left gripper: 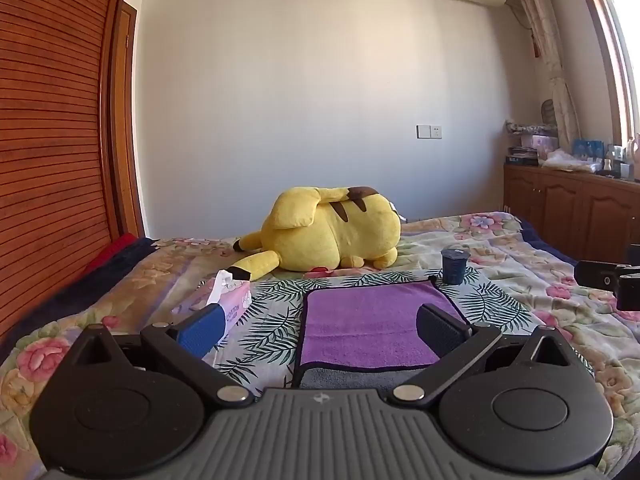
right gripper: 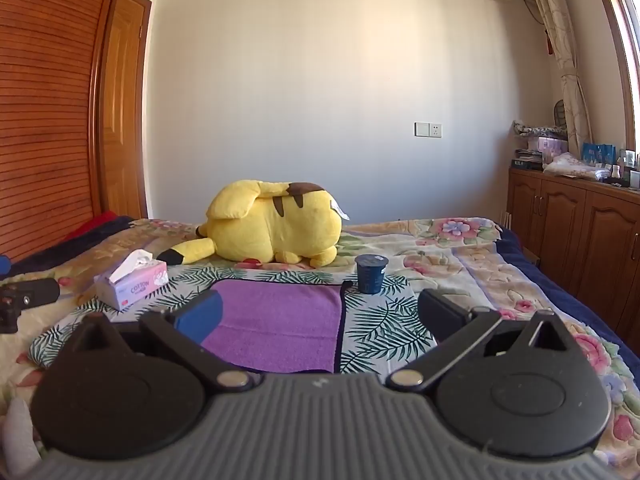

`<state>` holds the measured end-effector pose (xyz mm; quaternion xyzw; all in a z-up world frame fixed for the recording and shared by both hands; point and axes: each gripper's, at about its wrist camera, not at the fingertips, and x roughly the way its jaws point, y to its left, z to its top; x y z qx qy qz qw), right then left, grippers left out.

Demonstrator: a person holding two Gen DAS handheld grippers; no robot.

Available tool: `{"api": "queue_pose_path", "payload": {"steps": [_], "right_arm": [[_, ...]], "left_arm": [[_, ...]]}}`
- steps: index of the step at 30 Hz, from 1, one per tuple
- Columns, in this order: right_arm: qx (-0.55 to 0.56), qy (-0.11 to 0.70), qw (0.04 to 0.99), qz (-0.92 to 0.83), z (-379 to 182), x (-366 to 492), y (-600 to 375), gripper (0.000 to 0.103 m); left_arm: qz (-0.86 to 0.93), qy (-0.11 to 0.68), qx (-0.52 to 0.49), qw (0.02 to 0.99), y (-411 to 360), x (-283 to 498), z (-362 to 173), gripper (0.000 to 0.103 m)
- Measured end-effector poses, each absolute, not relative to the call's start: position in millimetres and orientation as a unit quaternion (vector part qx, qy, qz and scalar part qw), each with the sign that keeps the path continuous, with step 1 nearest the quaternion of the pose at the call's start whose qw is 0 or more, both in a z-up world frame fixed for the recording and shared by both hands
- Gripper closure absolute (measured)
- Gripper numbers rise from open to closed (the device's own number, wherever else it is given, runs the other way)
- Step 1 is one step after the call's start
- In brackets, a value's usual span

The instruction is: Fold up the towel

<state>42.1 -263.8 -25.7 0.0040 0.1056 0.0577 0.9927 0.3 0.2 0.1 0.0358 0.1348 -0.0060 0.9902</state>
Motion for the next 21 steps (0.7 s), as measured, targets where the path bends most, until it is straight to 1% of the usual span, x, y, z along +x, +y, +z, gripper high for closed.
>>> {"api": "queue_pose_path", "payload": {"steps": [21], "right_arm": [[0.003, 0.108, 0.992, 0.057, -25.8, 42.2, -263.2, 0.0]], "left_arm": [[-0.005, 0.132, 0.04, 0.99, 0.1, 0.1, -0.1, 0.016]]}}
